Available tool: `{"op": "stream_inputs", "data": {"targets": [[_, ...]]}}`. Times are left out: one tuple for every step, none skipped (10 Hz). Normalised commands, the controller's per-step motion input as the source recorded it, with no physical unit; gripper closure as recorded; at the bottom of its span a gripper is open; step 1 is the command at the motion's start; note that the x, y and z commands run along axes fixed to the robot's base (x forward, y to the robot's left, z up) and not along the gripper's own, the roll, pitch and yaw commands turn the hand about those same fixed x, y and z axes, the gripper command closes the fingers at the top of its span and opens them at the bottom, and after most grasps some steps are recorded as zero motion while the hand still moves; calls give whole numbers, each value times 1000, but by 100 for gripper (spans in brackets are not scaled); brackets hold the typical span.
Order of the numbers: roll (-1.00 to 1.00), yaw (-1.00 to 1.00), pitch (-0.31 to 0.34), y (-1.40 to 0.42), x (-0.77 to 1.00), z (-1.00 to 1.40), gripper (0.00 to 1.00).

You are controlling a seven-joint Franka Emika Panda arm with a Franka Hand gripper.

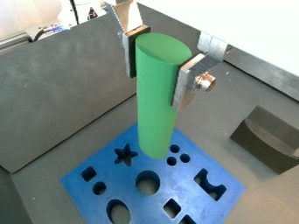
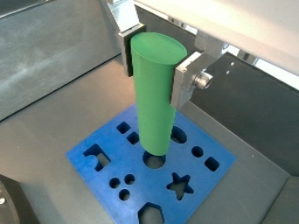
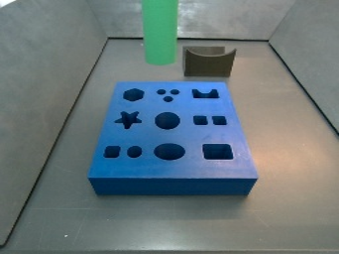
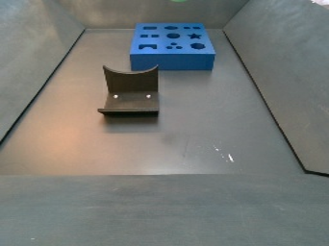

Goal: Insert the oval object.

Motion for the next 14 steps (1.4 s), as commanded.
{"op": "stream_inputs", "data": {"targets": [[0, 0, 41, -251, 0, -551, 100], [74, 0, 27, -651, 94, -909, 100], [201, -37, 39, -871, 203, -829, 100], [224, -54, 79, -851, 274, -740, 100], [224, -89, 81, -786, 329, -791, 100], [254, -91, 57, -817, 246, -757, 100], [326, -143, 57, -789, 57, -571, 100], [297, -143, 50, -654, 0, -303, 100], [206, -146, 36, -449, 0, 0, 100], [174, -137, 29, -391, 0, 0, 100], [60, -160, 29, -280, 0, -97, 100], [0, -217, 74, -106, 91, -291, 100], [0, -194, 86, 0, 100, -271, 100], [-10, -157, 79, 0, 114, -257, 100]]}}
